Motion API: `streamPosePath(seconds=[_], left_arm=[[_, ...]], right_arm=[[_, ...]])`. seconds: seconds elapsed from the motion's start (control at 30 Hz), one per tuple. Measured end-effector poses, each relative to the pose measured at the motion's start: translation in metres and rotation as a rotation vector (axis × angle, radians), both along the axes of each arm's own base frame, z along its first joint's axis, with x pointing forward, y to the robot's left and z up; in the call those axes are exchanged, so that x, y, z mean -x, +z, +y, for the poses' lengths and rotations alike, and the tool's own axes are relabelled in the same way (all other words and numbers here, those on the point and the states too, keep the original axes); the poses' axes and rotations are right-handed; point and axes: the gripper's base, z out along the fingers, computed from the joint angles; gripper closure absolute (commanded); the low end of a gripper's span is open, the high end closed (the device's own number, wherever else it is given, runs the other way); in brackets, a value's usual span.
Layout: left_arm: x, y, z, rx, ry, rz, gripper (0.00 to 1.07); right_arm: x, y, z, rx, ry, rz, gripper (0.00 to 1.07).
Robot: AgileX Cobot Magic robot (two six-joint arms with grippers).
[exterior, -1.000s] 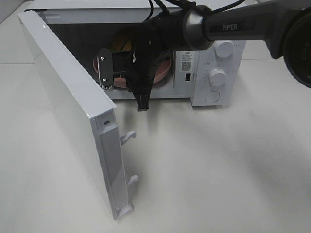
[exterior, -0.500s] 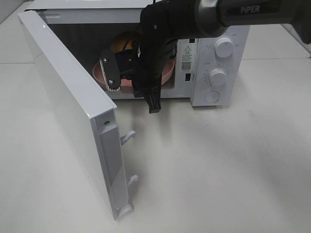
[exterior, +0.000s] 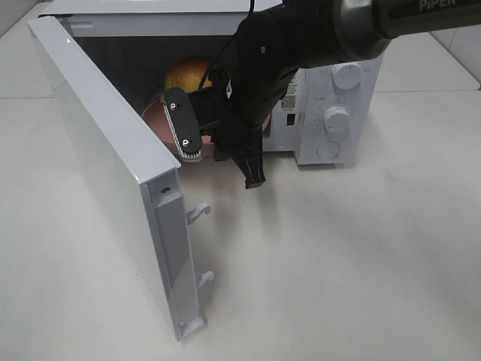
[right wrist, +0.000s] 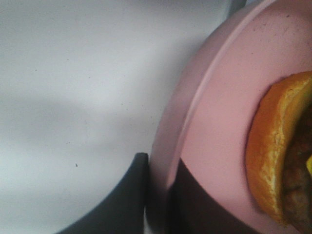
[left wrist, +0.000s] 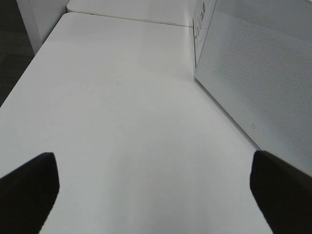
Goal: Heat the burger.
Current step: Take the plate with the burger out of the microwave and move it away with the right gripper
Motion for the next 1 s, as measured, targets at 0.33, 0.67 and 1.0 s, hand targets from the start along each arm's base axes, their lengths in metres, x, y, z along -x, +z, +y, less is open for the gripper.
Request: streamPosePath(seconds=[0.33,0.67,1.0], left_arm=[[0.000,0.000,0.000,0.000,0.000,0.000,0.06],[0.000,0.000,0.000,0.000,0.000,0.000,0.06],[0.000,0.000,0.000,0.000,0.000,0.000,0.06]], right_arm=[[0.015,0.005,-0.010,-0.035,0.024,-0.057,1.07],[0.037,0.008,-0.022,-0.043,0.065,-0.094,1.07],[0.055,0.012,-0.035,-0.072,0.081,-0.133,1.07]])
